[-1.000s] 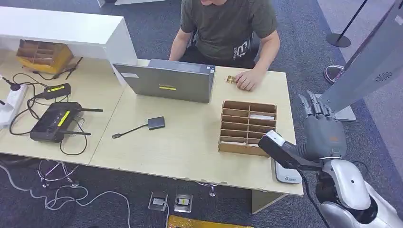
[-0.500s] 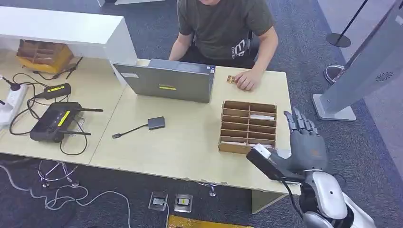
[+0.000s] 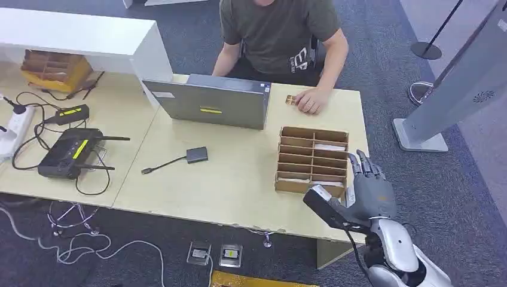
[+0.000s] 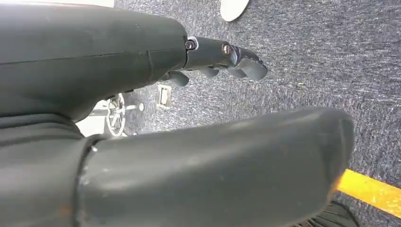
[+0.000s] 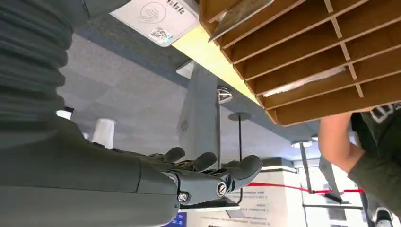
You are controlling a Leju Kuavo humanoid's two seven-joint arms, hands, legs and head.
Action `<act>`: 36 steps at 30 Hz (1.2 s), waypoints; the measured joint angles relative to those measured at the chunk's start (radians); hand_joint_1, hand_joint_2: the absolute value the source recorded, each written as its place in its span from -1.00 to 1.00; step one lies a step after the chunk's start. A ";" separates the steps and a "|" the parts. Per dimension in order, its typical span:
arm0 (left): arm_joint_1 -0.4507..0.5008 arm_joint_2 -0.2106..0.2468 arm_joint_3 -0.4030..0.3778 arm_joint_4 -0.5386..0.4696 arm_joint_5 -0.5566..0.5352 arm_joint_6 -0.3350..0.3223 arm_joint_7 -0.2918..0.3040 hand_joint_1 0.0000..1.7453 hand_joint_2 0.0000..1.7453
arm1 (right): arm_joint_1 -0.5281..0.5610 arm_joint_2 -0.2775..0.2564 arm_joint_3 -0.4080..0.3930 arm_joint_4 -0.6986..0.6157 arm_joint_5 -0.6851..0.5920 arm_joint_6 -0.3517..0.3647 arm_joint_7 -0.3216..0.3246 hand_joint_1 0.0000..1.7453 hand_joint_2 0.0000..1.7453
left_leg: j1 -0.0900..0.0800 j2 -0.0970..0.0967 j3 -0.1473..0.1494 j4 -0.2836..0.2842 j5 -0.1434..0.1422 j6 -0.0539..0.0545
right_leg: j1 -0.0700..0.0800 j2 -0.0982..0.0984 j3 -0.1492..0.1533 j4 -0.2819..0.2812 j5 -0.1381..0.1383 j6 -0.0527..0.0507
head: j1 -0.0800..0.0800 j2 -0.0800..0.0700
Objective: Pass the card to the sensor for recognition and then transmit it.
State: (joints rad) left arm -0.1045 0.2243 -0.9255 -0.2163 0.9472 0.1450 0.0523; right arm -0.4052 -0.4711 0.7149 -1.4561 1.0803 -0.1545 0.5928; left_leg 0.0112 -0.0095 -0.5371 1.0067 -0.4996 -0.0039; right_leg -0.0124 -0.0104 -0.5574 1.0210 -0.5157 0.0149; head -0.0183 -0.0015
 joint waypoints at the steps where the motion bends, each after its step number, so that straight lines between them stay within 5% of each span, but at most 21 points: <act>1: 0.000 0.000 0.000 0.000 0.000 0.000 0.000 -1.00 -1.00 | 0.002 0.002 0.000 0.008 0.000 0.000 0.000 -1.00 1.00 | 0.000 0.000 0.000 0.000 0.000 0.000 | 0.000 0.000 0.000 0.000 0.000 0.000 | 0.000 0.000; 17: 0.000 0.000 0.000 0.000 -0.007 -0.001 0.000 -1.00 -1.00 | 0.006 0.061 -0.002 0.147 0.041 -0.096 -0.026 -1.00 1.00 | 0.000 0.000 0.000 0.000 0.000 0.000 | 0.000 0.000 0.000 0.000 0.000 0.000 | 0.000 0.000; 36: 0.000 0.000 0.000 0.000 -0.007 -0.003 0.000 -1.00 -1.00 | 0.002 0.125 -0.004 0.241 0.077 -0.104 -0.038 -1.00 1.00 | 0.000 0.000 0.000 0.000 0.000 0.000 | 0.000 0.000 0.000 0.000 0.000 0.000 | 0.000 0.000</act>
State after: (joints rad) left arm -0.1046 0.2239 -0.9255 -0.2163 0.9403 0.1419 0.0519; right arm -0.4034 -0.3460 0.7107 -1.2146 1.1570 -0.2586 0.5547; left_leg 0.0113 -0.0095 -0.5371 1.0067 -0.4996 -0.0039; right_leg -0.0123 -0.0103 -0.5575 1.0210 -0.5157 0.0149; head -0.0179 -0.0015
